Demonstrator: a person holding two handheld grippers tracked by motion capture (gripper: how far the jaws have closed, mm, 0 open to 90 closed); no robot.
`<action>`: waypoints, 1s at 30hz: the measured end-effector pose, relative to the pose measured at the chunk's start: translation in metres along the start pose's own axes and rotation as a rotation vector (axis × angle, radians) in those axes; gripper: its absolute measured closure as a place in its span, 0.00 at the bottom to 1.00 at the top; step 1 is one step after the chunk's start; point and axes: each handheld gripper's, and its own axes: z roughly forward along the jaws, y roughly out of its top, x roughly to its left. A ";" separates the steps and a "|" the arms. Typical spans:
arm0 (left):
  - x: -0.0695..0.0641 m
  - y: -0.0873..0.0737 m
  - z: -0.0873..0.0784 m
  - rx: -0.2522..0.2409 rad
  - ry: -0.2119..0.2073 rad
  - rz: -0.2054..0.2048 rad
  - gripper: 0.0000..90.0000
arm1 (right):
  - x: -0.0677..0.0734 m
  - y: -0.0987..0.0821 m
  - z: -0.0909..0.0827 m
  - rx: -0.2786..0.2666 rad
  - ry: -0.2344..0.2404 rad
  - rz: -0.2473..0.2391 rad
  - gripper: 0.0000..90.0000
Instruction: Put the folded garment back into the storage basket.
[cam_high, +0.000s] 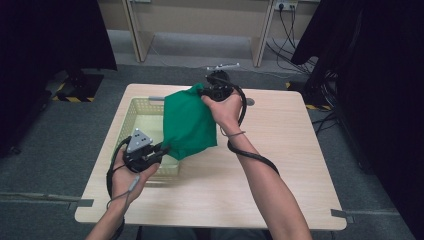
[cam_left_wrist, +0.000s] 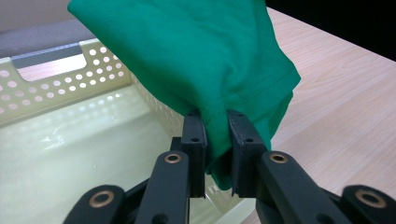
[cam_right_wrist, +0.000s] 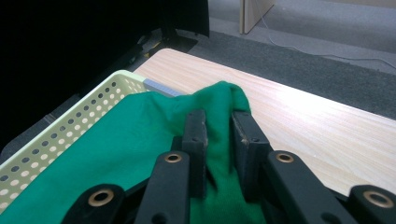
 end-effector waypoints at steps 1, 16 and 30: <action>0.000 0.000 0.000 0.000 0.001 0.000 0.88 | 0.001 0.000 0.000 0.001 0.000 0.002 0.86; 0.008 -0.002 -0.007 -0.006 0.022 0.000 0.88 | 0.011 0.006 0.004 -0.002 0.009 -0.016 0.86; 0.016 -0.004 -0.011 -0.003 0.040 -0.007 0.88 | 0.018 0.009 0.009 -0.001 0.015 -0.018 0.86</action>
